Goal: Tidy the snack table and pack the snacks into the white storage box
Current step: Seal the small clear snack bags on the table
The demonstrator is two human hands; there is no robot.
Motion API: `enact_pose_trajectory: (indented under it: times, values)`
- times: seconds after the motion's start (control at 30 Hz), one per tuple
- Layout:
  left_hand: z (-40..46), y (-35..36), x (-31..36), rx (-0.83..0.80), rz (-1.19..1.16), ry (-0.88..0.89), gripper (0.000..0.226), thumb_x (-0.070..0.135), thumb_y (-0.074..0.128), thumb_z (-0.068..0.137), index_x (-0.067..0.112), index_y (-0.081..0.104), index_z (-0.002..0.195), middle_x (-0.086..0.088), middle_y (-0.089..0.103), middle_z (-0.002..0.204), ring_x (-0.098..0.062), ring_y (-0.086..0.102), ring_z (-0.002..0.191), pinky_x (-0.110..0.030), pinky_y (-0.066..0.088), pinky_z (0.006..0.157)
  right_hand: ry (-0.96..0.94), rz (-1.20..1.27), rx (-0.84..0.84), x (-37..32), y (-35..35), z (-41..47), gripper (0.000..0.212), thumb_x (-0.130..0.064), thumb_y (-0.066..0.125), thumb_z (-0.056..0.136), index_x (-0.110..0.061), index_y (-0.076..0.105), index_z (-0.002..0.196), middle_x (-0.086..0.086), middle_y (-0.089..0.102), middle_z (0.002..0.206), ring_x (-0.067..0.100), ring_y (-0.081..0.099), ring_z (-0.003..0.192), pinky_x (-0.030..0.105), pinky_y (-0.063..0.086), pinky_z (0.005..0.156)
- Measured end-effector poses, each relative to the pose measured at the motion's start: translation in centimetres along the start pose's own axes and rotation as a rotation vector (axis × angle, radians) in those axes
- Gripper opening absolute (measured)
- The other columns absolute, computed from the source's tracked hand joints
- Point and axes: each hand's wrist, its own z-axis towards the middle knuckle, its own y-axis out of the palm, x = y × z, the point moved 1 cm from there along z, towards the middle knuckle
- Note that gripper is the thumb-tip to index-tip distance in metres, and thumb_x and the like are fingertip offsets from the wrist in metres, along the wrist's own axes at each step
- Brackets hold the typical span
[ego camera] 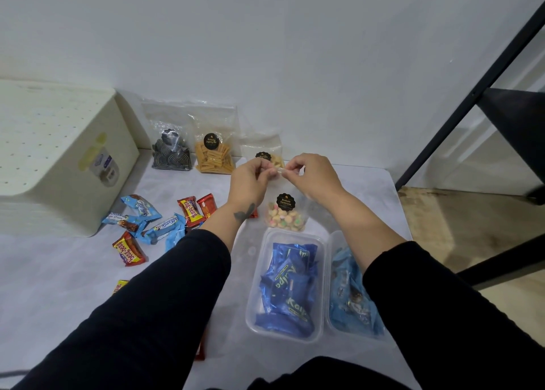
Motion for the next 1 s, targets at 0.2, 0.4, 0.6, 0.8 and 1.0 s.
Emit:
enact_pose_trajectory:
  times: [0.2,0.4,0.6,0.8,1.0]
  values:
    - [-0.1,0.2,0.3,-0.023,0.028,0.018,0.008,0.008,0.057,0.091,0.012,0.063,0.087,-0.004,0.067,0.079,-0.018,0.063,0.080,-0.027,0.048,0.076,0.009,-0.126,0.012,-0.3,0.2,0.0,0.011,-0.033,0.061,0.088,-0.025,0.068,0.090,-0.007,0.068,0.093,0.017,0.059,0.097,0.033,0.035,0.090]
    - [0.3,-0.1,0.3,-0.036,-0.007,0.028,0.006,0.010,0.060,0.090,0.010,0.066,0.089,0.002,0.065,0.076,0.004,0.055,0.063,-0.006,0.042,0.060,0.016,-0.101,-0.015,-0.4,-0.2,0.5,0.019,-0.039,0.061,0.087,-0.023,0.070,0.093,-0.008,0.065,0.087,0.016,0.057,0.090,0.035,0.037,0.089]
    - [0.9,0.0,0.4,-0.039,-0.030,0.021,0.008,0.008,0.061,0.089,0.012,0.065,0.085,-0.005,0.068,0.081,-0.004,0.059,0.070,-0.007,0.044,0.061,0.006,-0.142,-0.019,-0.7,0.1,0.7,0.017,-0.032,0.058,0.090,-0.019,0.069,0.092,-0.003,0.069,0.092,0.021,0.059,0.095,0.034,0.040,0.086]
    - [1.5,-0.3,0.9,-0.021,-0.075,0.010,0.008,0.003,0.060,0.089,0.009,0.064,0.086,0.005,0.064,0.072,-0.005,0.064,0.076,-0.003,0.045,0.068,0.053,-0.118,-0.092,-0.8,-1.7,1.2,0.017,-0.003,0.064,0.081,-0.012,0.075,0.090,0.010,0.072,0.095,0.025,0.063,0.091,0.037,0.053,0.085]
    - [1.5,0.0,0.9,-0.016,-0.045,0.019,0.008,0.005,0.062,0.087,0.012,0.066,0.083,0.008,0.065,0.071,-0.012,0.063,0.080,-0.004,0.045,0.069,0.083,-0.055,-0.025,-0.5,-1.5,0.8,0.017,-0.006,0.067,0.081,-0.014,0.075,0.093,0.008,0.072,0.096,0.023,0.065,0.092,0.036,0.053,0.087]
